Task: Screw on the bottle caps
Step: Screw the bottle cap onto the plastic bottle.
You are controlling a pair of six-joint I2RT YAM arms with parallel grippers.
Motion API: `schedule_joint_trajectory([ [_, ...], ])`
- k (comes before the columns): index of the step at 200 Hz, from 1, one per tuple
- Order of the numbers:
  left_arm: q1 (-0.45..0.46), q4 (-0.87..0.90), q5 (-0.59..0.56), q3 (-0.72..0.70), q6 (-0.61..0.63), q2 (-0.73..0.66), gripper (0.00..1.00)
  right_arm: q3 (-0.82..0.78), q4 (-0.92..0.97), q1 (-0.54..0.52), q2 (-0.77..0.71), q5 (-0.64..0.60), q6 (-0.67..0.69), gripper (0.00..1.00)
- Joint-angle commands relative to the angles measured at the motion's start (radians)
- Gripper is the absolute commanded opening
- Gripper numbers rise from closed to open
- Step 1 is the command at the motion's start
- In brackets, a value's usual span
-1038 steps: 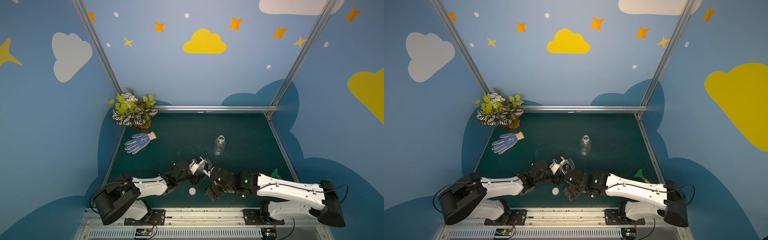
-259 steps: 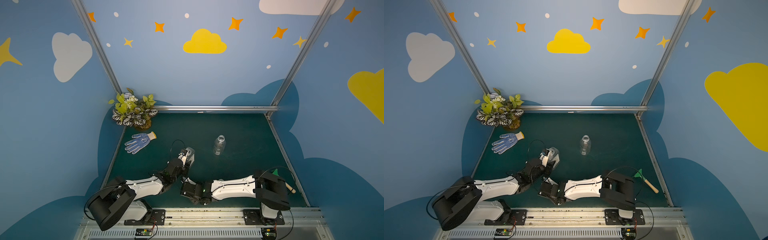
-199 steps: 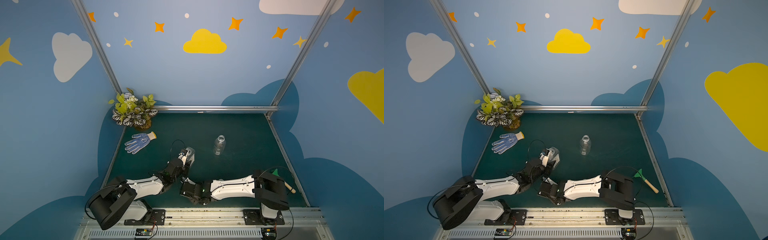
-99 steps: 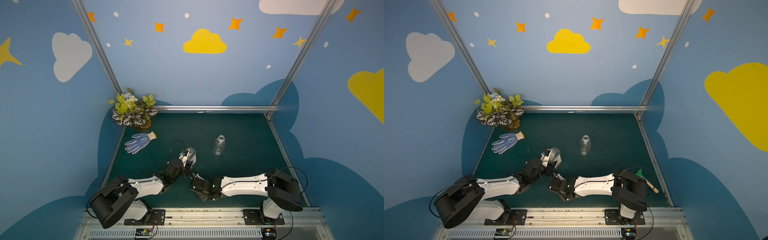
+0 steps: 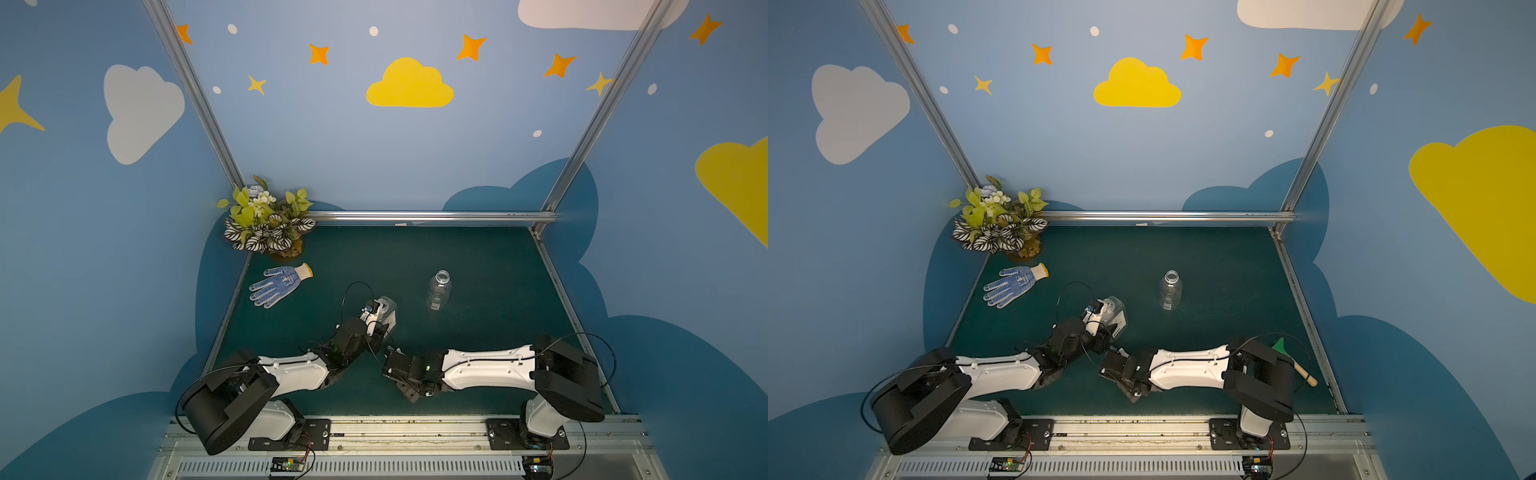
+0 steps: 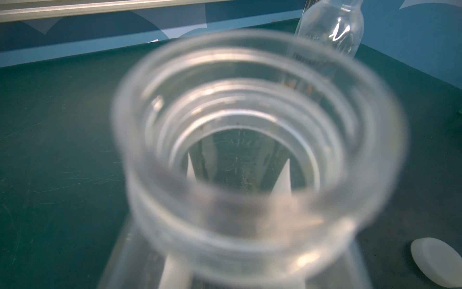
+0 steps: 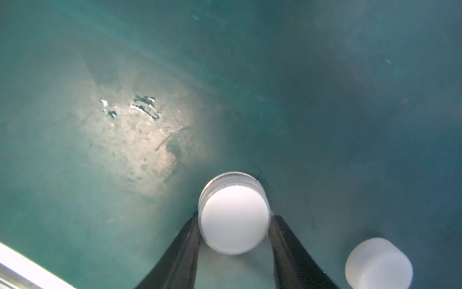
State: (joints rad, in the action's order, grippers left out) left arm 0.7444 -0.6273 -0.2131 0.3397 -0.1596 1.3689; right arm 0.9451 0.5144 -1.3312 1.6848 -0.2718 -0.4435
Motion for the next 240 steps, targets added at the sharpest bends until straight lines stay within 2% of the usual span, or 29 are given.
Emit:
schedule_joint_trajectory([
  [1,0.010,0.038,0.035,-0.004,0.005,0.021,0.37,0.021,0.029,0.008,0.035,0.018,0.013,0.50],
  [61,0.017,0.038,0.037,0.008,0.011,0.045,0.38,0.021,0.032,0.018,0.039,0.019,0.009,0.50],
  [104,0.028,0.038,0.031,0.013,0.020,0.055,0.38,0.035,0.036,0.024,0.058,0.014,0.000,0.55],
  [240,0.041,0.040,0.017,0.013,0.029,0.056,0.39,0.070,0.034,0.033,0.062,0.040,0.004,0.55],
])
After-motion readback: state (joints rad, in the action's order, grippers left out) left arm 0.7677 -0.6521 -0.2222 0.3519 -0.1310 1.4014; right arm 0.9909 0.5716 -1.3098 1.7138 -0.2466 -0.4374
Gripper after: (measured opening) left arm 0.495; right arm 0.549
